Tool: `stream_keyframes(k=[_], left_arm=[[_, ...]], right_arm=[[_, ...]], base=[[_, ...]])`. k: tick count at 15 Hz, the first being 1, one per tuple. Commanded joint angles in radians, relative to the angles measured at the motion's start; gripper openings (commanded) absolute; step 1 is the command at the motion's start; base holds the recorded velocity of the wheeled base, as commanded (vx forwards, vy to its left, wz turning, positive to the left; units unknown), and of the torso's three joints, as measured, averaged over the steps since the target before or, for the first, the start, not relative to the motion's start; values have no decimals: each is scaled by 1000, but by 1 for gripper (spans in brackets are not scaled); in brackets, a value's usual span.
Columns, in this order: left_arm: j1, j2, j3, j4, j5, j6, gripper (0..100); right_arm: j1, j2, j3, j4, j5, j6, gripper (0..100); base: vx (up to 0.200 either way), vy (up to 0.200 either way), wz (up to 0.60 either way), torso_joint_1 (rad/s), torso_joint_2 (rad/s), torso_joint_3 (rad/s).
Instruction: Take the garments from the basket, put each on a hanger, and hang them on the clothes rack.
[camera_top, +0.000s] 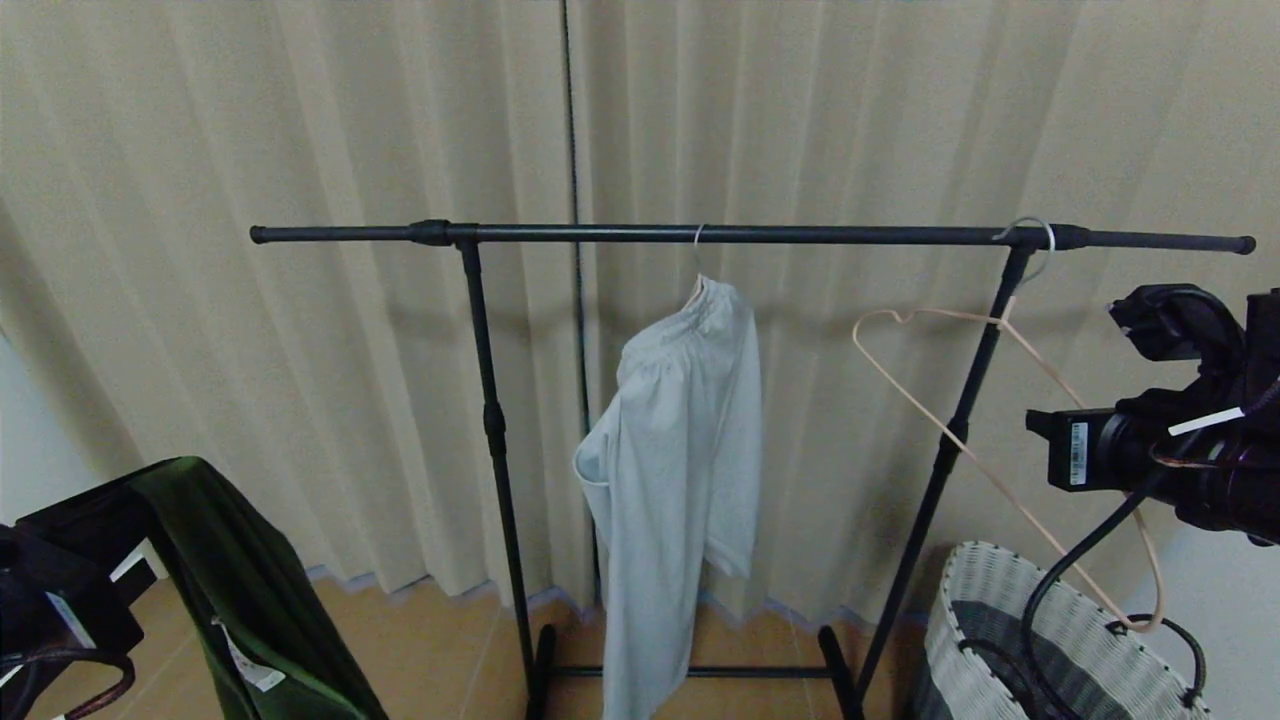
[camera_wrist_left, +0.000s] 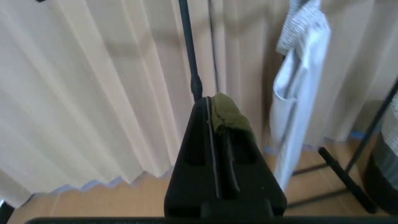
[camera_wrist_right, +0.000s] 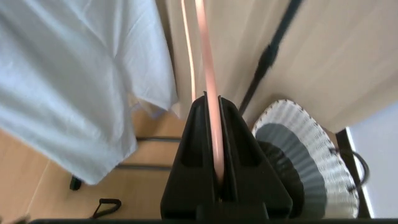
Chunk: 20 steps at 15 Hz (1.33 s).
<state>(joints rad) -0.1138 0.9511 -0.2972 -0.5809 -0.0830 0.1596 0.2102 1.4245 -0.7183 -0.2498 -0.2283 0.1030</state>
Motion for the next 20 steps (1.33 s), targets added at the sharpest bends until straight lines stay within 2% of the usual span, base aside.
stream_keyframes(k=[1,6,8,10,11,12,13,15,16,18,20], left_arm=[[-1,2,3,-1,-1,1,0],[-64,0,36,-1,0,5,0],[-64,38,27,3,0,9,0],[-63,130,-56,6,9,34,0],[-63,133,-60,6,9,34,0],[-67,225,-169,38,25,37,0],[-75,264,-226,67,51,38,0],[-133,353,-367,148,166,35,0],[-170,380,-411,165,221,31,0],[-230,440,-459,170,319,31,0],[-268,502,-494,170,376,20,0]], right_arm=[[5,-7,0,0,0,0,0],[66,-38,69,-3,4,6,0],[123,-42,85,-71,87,6,0],[155,-35,89,-146,161,3,0],[158,-35,88,-146,161,3,0],[232,-29,82,-149,175,14,0],[268,-30,77,-154,196,37,0],[387,-25,83,-221,238,98,0],[425,-22,88,-238,239,103,0],[482,-16,88,-241,262,113,0],[518,-16,91,-243,308,132,0]], base=[[0,0,0,0,0,0],[0,0,0,0,0,0],[0,0,0,0,0,0],[0,0,0,0,0,0],[0,0,0,0,0,0],[0,0,0,0,0,0],[0,0,0,0,0,0],[0,0,0,0,0,0],[0,0,0,0,0,0],[0,0,0,0,0,0],[0,0,0,0,0,0]])
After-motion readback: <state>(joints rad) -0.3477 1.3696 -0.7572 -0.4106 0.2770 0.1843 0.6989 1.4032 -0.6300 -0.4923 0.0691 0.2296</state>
